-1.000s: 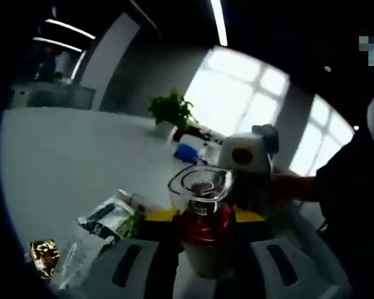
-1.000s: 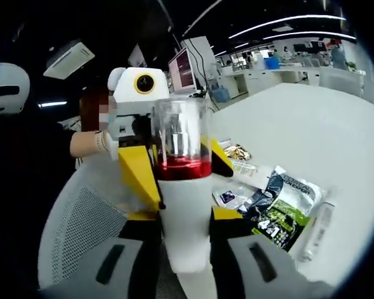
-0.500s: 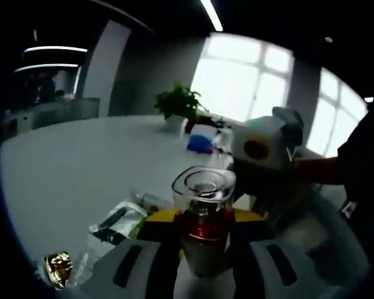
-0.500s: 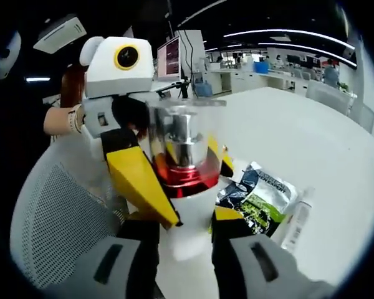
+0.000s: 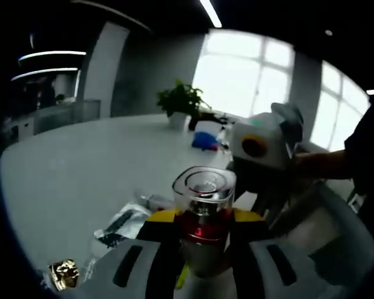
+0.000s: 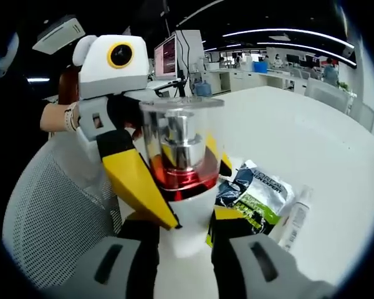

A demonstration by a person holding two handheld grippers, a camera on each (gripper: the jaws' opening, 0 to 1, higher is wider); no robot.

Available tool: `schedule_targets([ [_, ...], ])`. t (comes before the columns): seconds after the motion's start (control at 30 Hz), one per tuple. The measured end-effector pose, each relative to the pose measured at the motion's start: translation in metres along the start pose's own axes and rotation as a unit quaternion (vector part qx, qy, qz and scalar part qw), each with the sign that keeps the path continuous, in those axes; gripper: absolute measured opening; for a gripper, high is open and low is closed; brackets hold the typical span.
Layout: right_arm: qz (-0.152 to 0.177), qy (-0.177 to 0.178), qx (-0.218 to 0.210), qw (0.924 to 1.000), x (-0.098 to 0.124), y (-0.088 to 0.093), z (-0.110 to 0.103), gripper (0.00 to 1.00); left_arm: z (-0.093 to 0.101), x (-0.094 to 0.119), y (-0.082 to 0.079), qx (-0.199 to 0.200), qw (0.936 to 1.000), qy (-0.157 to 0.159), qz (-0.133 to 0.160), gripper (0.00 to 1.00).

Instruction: Arrange the skincare products in the storage area until every visible bottle or jar stands upright without overlapping.

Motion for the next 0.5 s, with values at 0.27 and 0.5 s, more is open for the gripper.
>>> schedule_targets([
  [0.27,-0.005,0.005,0.018,0.9998,0.000,-0.004,0.011,0.32,-0.008,-0.005,-0.004,-0.004,0.9999,-0.007,0.009,0.26],
  [0.5,-0.012,0.021,0.030,0.9992,-0.001,-0.009,0.027,0.32,-0.018,-0.013,-0.010,-0.019,0.9995,-0.016,0.019,0.26],
])
Point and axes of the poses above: the point that each gripper's makers call its tool centre point, and the gripper's own axes: x roughly backward along the fingers, z roughly to its right, y roughly out of its underside, the point moved 5 cm from there along x, roughly backward along the fingers, and after that the axes turned 12 degrees about -y, right-handed, at the moved point
